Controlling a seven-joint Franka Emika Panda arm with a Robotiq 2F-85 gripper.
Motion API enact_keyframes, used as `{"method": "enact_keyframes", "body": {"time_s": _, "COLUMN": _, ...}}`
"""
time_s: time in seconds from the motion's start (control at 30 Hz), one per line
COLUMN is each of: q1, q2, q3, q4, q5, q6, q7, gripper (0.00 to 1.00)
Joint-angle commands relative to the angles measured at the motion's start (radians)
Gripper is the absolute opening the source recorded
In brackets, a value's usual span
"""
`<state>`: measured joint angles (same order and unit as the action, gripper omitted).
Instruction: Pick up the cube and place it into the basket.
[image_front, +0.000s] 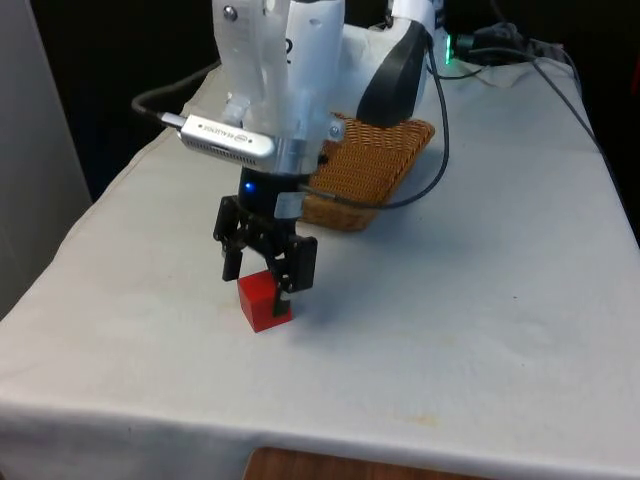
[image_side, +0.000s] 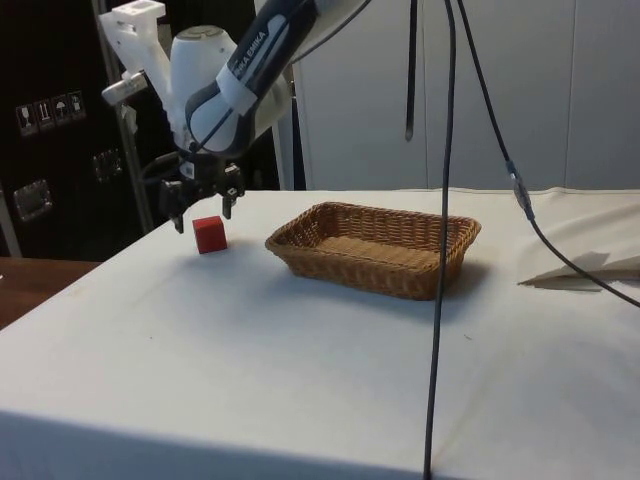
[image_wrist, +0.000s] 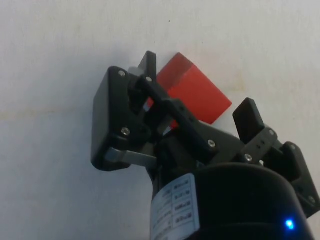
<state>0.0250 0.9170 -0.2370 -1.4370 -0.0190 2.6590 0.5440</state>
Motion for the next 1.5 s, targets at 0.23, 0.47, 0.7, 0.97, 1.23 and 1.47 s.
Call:
{"method": "enact_keyframes", "body": {"time_s": 0.23, "q1": 0.012, "q2": 0.017, "q3": -0.020, "q4": 0.012, "q5": -0.007, "q6": -0.002, "q7": 0.044, "gripper": 1.00}}
{"method": "enact_keyframes", "body": {"time_s": 0.47, "q1": 0.023, "q2": 0.012, "q3": -0.029, "q4": 0.001, "q5": -0.013, "q6": 0.003, "q7": 0.068, "gripper": 1.00}}
{"method": "enact_keyframes", "body": {"time_s": 0.7, "q1": 0.035, "q2": 0.012, "q3": -0.028, "q4": -0.013, "q5": -0.048, "q6": 0.022, "q7": 0.117, "gripper": 1.00}}
{"method": "enact_keyframes", "body": {"time_s": 0.97, "q1": 0.044, "q2": 0.008, "q3": -0.027, "q4": -0.032, "q5": -0.092, "q6": 0.037, "q7": 0.177, "gripper": 1.00}}
{"method": "enact_keyframes", "body": {"time_s": 1.23, "q1": 0.048, "q2": 0.009, "q3": -0.032, "q4": -0.035, "q5": -0.102, "q6": 0.036, "q7": 0.201, "gripper": 0.97}}
{"method": "enact_keyframes", "body": {"time_s": 1.47, "q1": 0.042, "q2": 0.012, "q3": -0.022, "q4": -0.027, "q5": -0.106, "q6": 0.019, "q7": 0.204, "gripper": 0.09}}
